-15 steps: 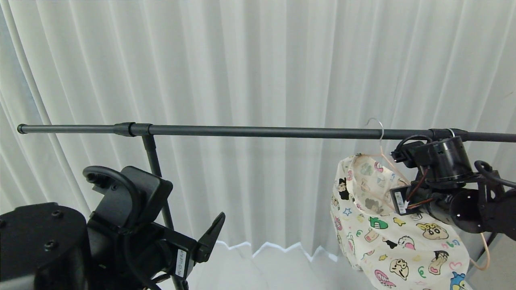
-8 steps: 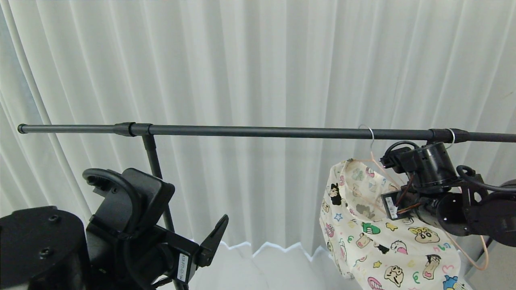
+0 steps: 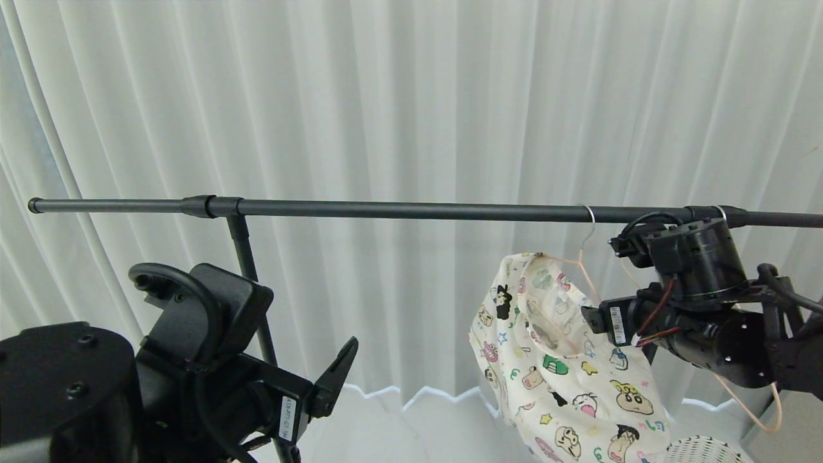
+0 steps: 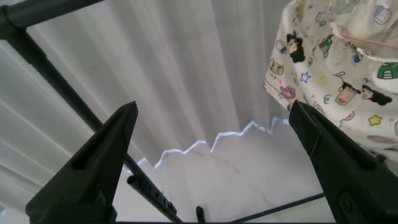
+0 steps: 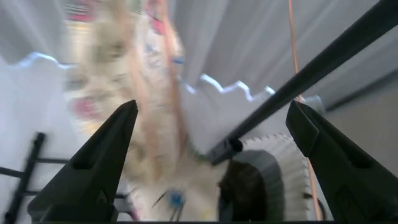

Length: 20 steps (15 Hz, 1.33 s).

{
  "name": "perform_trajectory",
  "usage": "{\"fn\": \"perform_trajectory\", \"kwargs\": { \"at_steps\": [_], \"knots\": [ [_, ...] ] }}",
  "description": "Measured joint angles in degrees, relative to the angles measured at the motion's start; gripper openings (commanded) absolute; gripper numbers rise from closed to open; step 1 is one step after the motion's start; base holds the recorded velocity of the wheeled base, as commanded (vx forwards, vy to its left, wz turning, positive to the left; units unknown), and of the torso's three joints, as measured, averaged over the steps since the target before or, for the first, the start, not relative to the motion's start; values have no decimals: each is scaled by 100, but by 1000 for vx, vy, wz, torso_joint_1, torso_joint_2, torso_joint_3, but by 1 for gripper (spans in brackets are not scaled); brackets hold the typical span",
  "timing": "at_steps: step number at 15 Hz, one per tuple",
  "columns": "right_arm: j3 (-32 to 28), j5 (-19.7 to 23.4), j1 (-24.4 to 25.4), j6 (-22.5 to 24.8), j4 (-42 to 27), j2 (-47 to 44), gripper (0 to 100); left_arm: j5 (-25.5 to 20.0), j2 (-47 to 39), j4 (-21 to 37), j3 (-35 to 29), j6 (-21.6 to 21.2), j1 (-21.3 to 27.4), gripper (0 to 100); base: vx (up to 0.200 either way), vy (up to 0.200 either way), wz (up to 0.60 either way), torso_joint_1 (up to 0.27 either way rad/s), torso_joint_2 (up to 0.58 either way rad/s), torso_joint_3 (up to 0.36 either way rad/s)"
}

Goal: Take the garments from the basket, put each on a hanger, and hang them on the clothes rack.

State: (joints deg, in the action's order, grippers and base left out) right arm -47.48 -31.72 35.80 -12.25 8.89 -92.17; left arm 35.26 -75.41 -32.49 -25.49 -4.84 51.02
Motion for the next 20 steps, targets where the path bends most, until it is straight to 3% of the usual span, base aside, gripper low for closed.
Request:
{"fn": "perform_trajectory", "kwargs": {
  "at_steps": [5, 8, 10, 13, 17, 20],
  "knots": [
    [115, 5, 518, 57, -55, 1007, 100, 21, 35, -2, 160, 16, -879, 100, 0, 0, 0, 0, 0, 0],
    [590, -5, 490, 713, -108, 1812, 100, 304, 201, 0, 628, 35, -1224, 100, -133, 0, 0, -2, -2, 2],
    [1091, -5, 96, 1487, -132, 2473, 100, 418, 413, 2, 1053, 94, -1434, 100, -200, 0, 0, 12, 10, -7],
    [1720, 0, -942, 2328, -293, 3540, 100, 446, 870, 9, 1707, 126, -1808, 100, -200, 0, 0, -12, -1, 10],
    [2634, 5, -2249, 2834, -794, 4771, 100, 445, 1420, 138, 2392, 217, -2092, 100, -200, 0, 0, 2, 4, 1],
    [3577, 6, -2747, 3096, -1104, 5789, 100, 446, 1753, 485, 2528, 474, -2192, 100, 0, 0, 0, 0, 0, 0]
  ]
}}
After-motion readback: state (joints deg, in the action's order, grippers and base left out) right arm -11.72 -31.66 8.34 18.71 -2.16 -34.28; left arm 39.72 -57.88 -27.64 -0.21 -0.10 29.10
